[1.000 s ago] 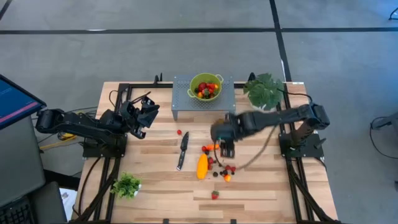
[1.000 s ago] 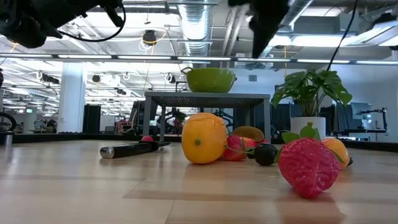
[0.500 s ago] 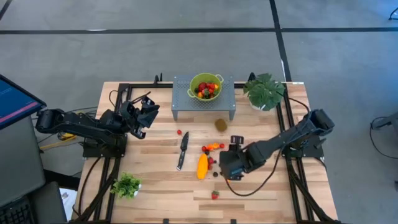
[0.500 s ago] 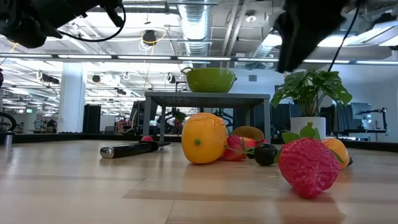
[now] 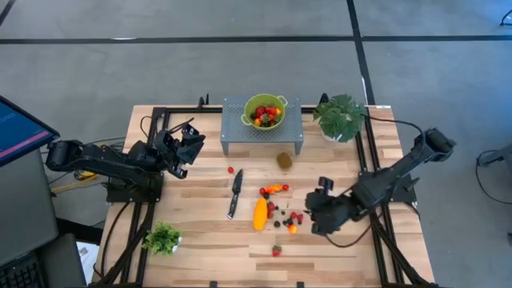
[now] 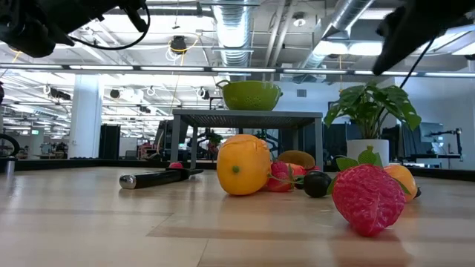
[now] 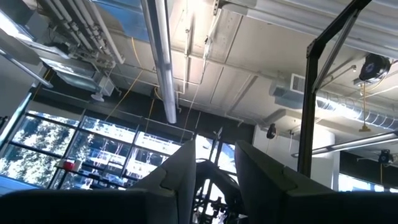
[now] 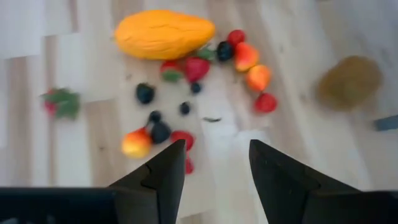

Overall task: Pick & Place Fruit
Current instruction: Put the raspberry into the green strainer bowl on the shelf

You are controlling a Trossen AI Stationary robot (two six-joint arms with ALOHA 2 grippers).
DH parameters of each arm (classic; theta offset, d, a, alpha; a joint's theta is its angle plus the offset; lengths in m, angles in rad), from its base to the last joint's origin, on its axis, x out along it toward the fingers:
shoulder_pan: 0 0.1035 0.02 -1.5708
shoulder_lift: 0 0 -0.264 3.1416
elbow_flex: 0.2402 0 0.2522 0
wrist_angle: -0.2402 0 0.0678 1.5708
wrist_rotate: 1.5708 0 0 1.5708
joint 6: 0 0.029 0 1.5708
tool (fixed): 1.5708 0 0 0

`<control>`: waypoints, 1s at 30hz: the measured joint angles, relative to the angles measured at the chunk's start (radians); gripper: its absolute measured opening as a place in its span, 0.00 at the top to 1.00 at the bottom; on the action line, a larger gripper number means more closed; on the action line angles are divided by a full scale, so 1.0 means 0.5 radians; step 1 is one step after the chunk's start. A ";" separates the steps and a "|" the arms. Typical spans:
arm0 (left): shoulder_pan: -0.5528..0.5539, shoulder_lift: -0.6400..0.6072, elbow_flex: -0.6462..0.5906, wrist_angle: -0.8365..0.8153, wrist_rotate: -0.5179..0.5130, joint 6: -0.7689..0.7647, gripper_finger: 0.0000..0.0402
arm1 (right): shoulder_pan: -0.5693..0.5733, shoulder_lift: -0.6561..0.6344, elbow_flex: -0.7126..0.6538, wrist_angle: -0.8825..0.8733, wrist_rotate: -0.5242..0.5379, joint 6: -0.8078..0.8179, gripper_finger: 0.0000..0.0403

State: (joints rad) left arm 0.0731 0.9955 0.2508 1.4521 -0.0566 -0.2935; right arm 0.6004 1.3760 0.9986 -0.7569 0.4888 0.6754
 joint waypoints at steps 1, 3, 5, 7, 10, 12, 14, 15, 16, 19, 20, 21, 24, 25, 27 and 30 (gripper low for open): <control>0.000 0.001 0.000 -0.002 0.000 0.000 0.74 | 0.037 -0.030 -0.038 0.025 0.006 0.049 0.58; 0.000 0.000 0.000 0.000 -0.001 0.000 0.74 | 0.104 -0.067 -0.095 0.061 0.009 0.173 0.58; 0.001 0.000 0.000 -0.001 -0.008 0.000 0.74 | 0.167 -0.080 -0.143 0.078 0.013 0.308 0.59; 0.000 0.000 0.000 -0.001 -0.008 0.000 0.74 | 0.231 -0.073 -0.180 0.078 0.013 0.432 0.59; 0.000 0.000 0.000 -0.001 -0.008 0.000 0.74 | 0.304 -0.020 -0.210 0.080 0.022 0.579 0.60; 0.000 0.001 0.000 -0.001 -0.007 0.000 0.74 | 0.334 0.034 -0.215 0.080 0.030 0.644 0.60; 0.000 0.000 0.000 -0.001 -0.007 0.000 0.74 | 0.347 0.091 -0.215 0.086 0.059 0.677 0.61; 0.000 0.000 0.000 -0.001 -0.007 0.000 0.74 | 0.348 0.115 -0.215 0.089 0.074 0.678 0.61; 0.001 0.000 0.000 -0.001 -0.007 0.000 0.74 | 0.348 0.138 -0.215 0.100 0.084 0.680 0.61; 0.000 0.000 0.000 -0.001 -0.006 0.000 0.74 | 0.329 0.193 -0.215 0.161 0.151 0.679 0.62; 0.000 0.000 0.000 -0.001 -0.006 0.000 0.74 | 0.316 0.208 -0.215 0.213 0.176 0.679 0.62; 0.000 0.001 0.000 -0.002 -0.006 0.000 0.74 | 0.303 0.225 -0.214 0.263 0.180 0.679 0.62; 0.000 0.000 0.000 -0.002 -0.005 0.000 0.74 | 0.267 0.237 -0.215 0.347 0.181 0.676 0.62; 0.000 0.000 0.000 -0.001 -0.006 0.000 0.74 | 0.257 0.236 -0.213 0.369 0.182 0.670 0.62; 0.000 0.000 0.000 -0.001 -0.005 0.000 0.74 | 0.235 0.236 -0.214 0.395 0.182 0.610 0.61; 0.000 0.000 0.000 -0.001 -0.005 0.000 0.74 | 0.206 0.230 -0.214 0.477 0.182 0.501 0.60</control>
State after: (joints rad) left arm 0.0731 0.9955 0.2508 1.4517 -0.0589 -0.2935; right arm 0.7035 1.4910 0.8917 -0.5183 0.5800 0.9258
